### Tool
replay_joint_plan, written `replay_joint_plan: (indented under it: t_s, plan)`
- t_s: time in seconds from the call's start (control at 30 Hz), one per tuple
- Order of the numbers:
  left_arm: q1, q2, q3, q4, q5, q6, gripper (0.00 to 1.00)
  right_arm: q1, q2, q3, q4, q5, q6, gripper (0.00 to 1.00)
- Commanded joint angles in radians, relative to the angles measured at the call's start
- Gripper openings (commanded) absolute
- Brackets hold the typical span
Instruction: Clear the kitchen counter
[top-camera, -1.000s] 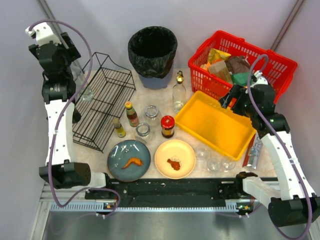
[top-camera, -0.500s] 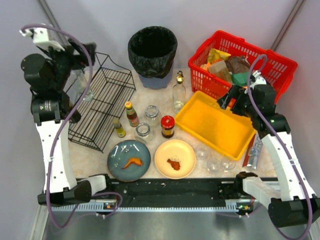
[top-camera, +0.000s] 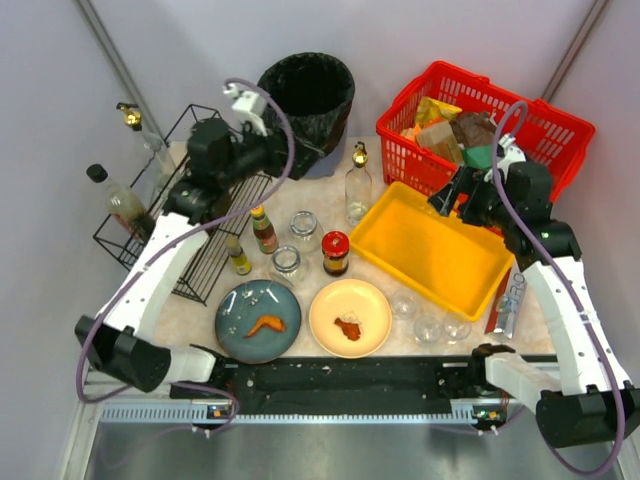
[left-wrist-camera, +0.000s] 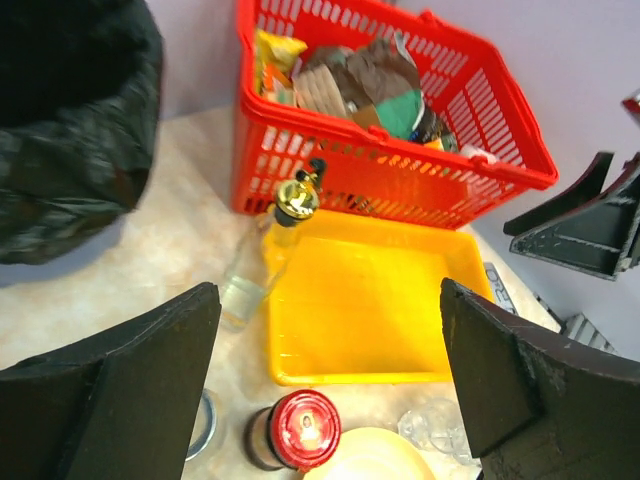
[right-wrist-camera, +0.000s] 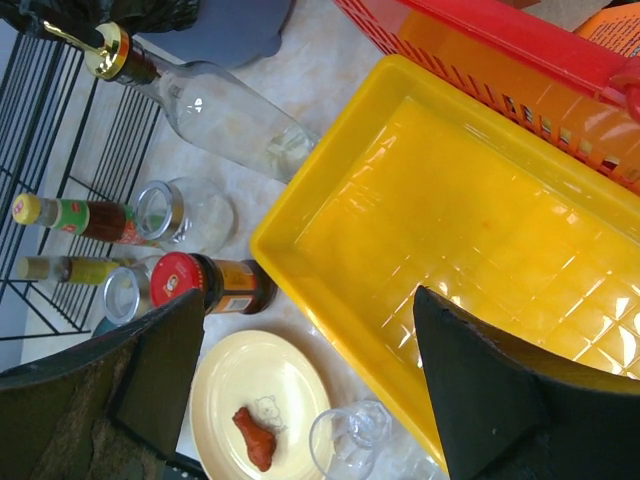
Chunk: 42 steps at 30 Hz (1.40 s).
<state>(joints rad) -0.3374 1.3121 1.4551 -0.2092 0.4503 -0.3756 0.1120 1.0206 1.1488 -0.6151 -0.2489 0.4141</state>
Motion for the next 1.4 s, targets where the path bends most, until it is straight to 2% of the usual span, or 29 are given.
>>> replay_joint_plan:
  t_s: [0.0, 0.17, 0.33, 0.47, 0.63, 0.8, 0.97, 1.13, 1.2, 1.37]
  plan:
    - [-0.118, 0.074, -0.018, 0.140, -0.085, 0.067, 0.95, -0.012, -0.040, 0.025, 0.026, -0.021, 0.032, 0.84]
    - [-0.225, 0.179, -0.012, 0.202, -0.232, 0.161, 0.97, -0.012, -0.066, -0.009, 0.029, -0.024, 0.087, 0.84]
    - [-0.298, 0.259, -0.061, 0.373, -0.375, 0.234, 0.96, -0.014, -0.088, -0.023, 0.029, -0.006, 0.103, 0.83]
    - [-0.307, 0.325, -0.062, 0.442, -0.426, 0.224, 0.96, -0.012, -0.102, -0.027, 0.029, 0.016, 0.101, 0.83]
    - [-0.316, 0.387, -0.111, 0.606, -0.499, 0.277, 0.98, -0.012, -0.111, -0.035, 0.028, 0.043, 0.103, 0.83]
    - [-0.316, 0.460, -0.065, 0.617, -0.498, 0.302, 0.95, -0.012, -0.116, -0.037, 0.026, 0.056, 0.098, 0.83]
    - [-0.316, 0.504, -0.058, 0.654, -0.499, 0.293, 0.82, -0.012, -0.116, -0.038, 0.021, 0.066, 0.094, 0.83]
    - [-0.318, 0.510, -0.076, 0.708, -0.529, 0.274, 0.62, -0.012, -0.114, -0.041, 0.015, 0.074, 0.084, 0.83]
    - [-0.322, 0.513, -0.072, 0.715, -0.527, 0.276, 0.58, -0.012, -0.114, -0.041, 0.014, 0.080, 0.081, 0.83]
    - [-0.331, 0.516, -0.064, 0.711, -0.542, 0.282, 0.32, -0.012, -0.120, -0.038, 0.009, 0.094, 0.071, 0.83]
